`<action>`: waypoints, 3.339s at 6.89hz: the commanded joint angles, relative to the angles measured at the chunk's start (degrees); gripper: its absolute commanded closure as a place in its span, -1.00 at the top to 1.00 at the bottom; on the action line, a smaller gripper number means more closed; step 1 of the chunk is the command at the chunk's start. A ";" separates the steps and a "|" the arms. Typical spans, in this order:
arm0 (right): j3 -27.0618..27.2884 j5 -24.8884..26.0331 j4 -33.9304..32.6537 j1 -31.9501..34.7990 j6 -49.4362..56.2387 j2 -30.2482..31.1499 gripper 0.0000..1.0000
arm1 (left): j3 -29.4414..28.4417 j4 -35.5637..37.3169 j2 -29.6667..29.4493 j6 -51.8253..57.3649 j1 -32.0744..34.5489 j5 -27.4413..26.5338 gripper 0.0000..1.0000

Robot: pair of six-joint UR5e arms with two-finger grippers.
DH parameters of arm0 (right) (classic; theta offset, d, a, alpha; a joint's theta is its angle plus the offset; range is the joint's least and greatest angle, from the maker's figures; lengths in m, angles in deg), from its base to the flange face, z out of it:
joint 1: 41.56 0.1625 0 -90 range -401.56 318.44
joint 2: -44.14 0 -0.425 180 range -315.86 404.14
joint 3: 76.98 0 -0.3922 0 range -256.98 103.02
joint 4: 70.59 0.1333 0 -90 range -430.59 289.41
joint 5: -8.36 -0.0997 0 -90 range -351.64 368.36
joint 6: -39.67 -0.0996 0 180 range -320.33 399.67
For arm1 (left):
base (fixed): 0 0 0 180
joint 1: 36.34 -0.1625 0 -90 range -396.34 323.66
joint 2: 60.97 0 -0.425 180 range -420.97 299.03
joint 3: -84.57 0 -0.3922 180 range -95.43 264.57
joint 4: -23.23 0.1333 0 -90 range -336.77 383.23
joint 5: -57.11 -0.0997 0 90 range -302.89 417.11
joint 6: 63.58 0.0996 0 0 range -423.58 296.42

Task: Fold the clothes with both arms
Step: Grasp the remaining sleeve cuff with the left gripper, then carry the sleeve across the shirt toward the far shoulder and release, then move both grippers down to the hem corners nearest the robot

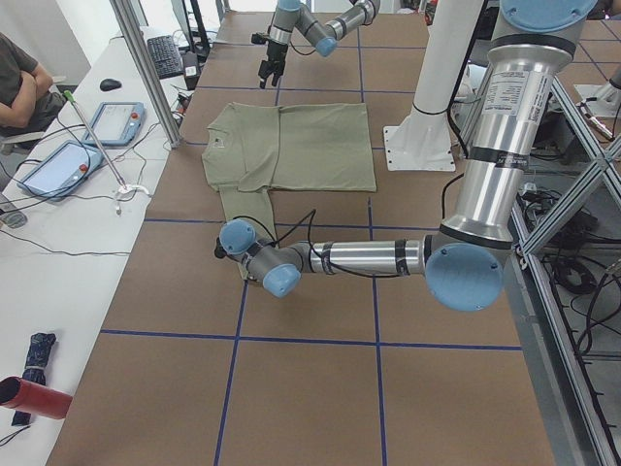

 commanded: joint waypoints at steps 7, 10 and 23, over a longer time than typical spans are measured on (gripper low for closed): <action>2.34 -16.12 -0.10 25.03 46.69 27.85 1.00 | -3.35 -7.73 -41.12 -64.38 -25.37 -34.22 -1.00; 1.00 -17.62 -0.02 26.47 49.46 28.30 1.00 | -23.10 -15.79 -52.93 -66.78 -34.37 -54.69 -1.00; 19.95 3.17 11.67 -6.61 0.83 35.22 1.00 | 23.40 -0.26 -22.32 -64.59 -37.20 -45.42 0.39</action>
